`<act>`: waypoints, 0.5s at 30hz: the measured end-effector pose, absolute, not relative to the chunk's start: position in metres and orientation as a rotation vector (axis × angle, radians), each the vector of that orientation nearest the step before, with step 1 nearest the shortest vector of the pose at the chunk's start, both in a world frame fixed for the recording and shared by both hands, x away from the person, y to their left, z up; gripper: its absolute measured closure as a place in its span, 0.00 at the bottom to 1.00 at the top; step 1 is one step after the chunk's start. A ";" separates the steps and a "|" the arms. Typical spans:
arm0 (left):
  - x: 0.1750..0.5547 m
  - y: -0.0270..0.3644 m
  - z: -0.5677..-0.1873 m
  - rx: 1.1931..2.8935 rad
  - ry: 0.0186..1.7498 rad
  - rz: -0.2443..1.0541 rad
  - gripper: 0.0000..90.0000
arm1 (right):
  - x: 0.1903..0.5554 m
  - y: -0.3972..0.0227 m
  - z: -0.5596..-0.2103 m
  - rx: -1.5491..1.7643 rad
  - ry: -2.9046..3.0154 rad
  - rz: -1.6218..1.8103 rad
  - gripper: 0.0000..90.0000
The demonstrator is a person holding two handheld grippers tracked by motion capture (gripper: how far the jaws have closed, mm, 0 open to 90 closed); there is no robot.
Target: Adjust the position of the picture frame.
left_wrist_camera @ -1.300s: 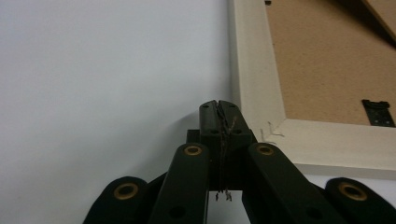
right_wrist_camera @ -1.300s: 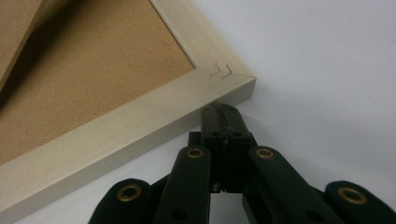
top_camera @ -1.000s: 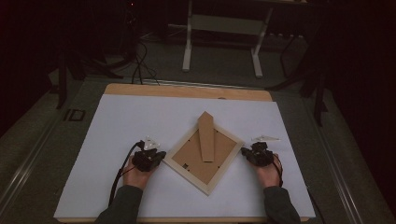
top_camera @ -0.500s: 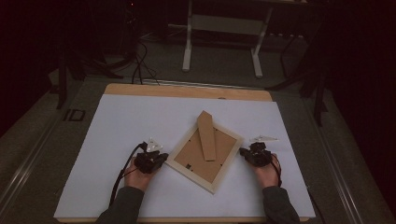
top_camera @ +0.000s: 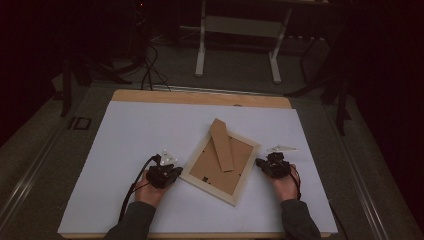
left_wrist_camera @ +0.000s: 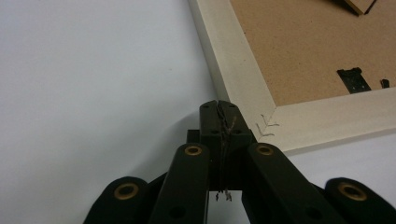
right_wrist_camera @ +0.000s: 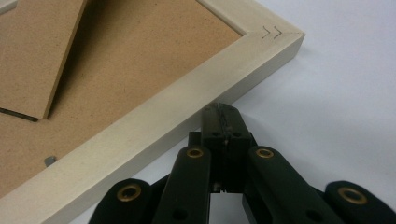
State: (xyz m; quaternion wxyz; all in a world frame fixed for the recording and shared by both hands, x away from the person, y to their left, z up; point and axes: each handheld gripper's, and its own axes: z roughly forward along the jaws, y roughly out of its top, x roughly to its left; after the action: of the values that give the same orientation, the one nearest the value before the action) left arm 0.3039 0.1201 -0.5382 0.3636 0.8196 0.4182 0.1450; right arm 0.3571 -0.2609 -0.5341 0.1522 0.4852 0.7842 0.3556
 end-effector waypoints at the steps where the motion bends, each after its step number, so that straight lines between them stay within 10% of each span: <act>1: 0.303 0.119 -0.538 2.109 1.075 0.371 1.00 | 0.357 -0.261 -0.534 1.393 2.250 1.020 1.00; 15: 0.291 0.103 -0.536 2.195 1.011 0.429 1.00 | 0.358 -0.261 -0.534 1.390 2.255 1.028 1.00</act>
State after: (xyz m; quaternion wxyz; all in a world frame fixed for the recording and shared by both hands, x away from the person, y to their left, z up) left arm 0.2905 0.1026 -0.5360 0.3370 0.8421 0.3877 0.1644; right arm 0.3580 -0.2614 -0.5343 0.1496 0.4836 0.7847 0.3578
